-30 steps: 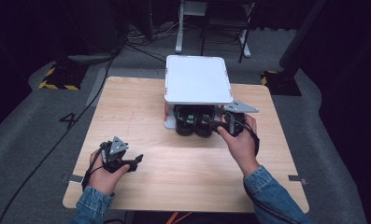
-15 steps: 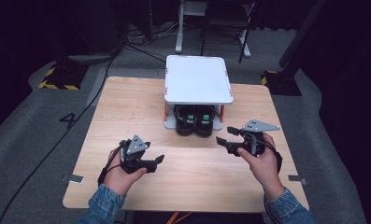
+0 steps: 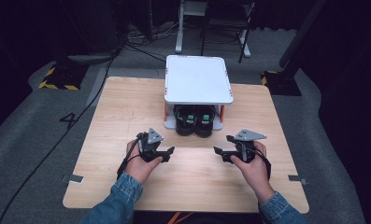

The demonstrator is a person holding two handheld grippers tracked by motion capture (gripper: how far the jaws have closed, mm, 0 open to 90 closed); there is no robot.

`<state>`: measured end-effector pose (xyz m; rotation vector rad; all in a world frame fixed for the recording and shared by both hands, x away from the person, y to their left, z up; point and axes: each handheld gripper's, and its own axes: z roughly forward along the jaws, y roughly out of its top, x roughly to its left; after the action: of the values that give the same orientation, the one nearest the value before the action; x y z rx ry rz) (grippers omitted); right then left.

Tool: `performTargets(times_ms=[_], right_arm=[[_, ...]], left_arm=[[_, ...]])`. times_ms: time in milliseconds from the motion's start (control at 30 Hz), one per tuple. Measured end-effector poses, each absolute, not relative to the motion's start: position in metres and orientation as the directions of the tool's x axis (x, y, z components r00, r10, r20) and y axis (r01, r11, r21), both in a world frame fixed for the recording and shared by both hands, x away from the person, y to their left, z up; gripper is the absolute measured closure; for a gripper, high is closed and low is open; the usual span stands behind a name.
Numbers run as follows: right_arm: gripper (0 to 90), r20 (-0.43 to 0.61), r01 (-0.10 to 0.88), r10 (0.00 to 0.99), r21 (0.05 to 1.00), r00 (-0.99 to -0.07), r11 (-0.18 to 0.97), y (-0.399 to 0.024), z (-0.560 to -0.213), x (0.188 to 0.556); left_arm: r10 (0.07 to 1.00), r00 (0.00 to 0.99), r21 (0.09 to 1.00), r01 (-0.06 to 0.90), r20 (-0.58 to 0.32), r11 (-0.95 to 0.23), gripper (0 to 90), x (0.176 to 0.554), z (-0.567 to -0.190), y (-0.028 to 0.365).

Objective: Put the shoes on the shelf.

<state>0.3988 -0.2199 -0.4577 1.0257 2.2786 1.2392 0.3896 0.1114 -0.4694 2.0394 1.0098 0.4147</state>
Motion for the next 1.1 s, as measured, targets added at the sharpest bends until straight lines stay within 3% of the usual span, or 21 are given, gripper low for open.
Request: performTargets(times_ms=[200,300,400,467,600,633,867,1000,1100], right_arm=[[22.3,-0.009,0.419,0.752,0.826,-0.659,0.377,-0.199,-0.479,0.43],[22.8,-0.028,0.411,0.755,0.825,-0.656,0.387,-0.192,-0.486,0.443],[23.6,-0.034,0.403,0.757,0.83,-0.653,0.386,-0.186,-0.49,0.453],[26.3,-0.028,0.405,0.759,0.832,-0.651,0.378,-0.182,-0.494,0.46],[21.6,-0.033,0.388,0.751,0.841,-0.66,0.378,-0.177,-0.497,0.47],[21.6,-0.045,0.385,0.746,0.835,-0.664,0.393,-0.176,-0.496,0.473],[22.5,-0.077,0.36,0.729,0.831,-0.68,0.423,-0.177,-0.497,0.51],[22.9,-0.081,0.354,0.73,0.835,-0.678,0.421,-0.175,-0.495,0.529],[23.8,-0.084,0.343,0.73,0.842,-0.679,0.416,-0.175,-0.496,0.54]], left_arm=[[0.785,0.613,0.803,0.512,-0.093,-0.304,30.6,0.422,-0.487,0.093],[0.765,0.643,0.813,0.47,-0.047,-0.345,33.0,0.435,-0.491,0.081],[0.751,0.656,0.838,0.448,-0.071,-0.312,38.6,0.442,-0.494,0.071],[0.766,0.642,0.818,0.449,-0.017,-0.358,36.4,0.445,-0.492,0.065],[0.789,0.614,0.825,0.444,0.004,-0.35,41.2,0.455,-0.491,0.063],[0.794,0.608,0.831,0.452,-0.02,-0.325,39.5,0.459,-0.493,0.062],[0.796,0.605,0.82,0.439,0.031,-0.366,37.6,0.493,-0.494,0.059],[0.776,0.63,0.828,0.439,-0.006,-0.35,37.8,0.518,-0.497,0.065],[0.812,0.582,0.841,0.459,-0.04,-0.287,38.9,0.524,-0.498,0.065]])
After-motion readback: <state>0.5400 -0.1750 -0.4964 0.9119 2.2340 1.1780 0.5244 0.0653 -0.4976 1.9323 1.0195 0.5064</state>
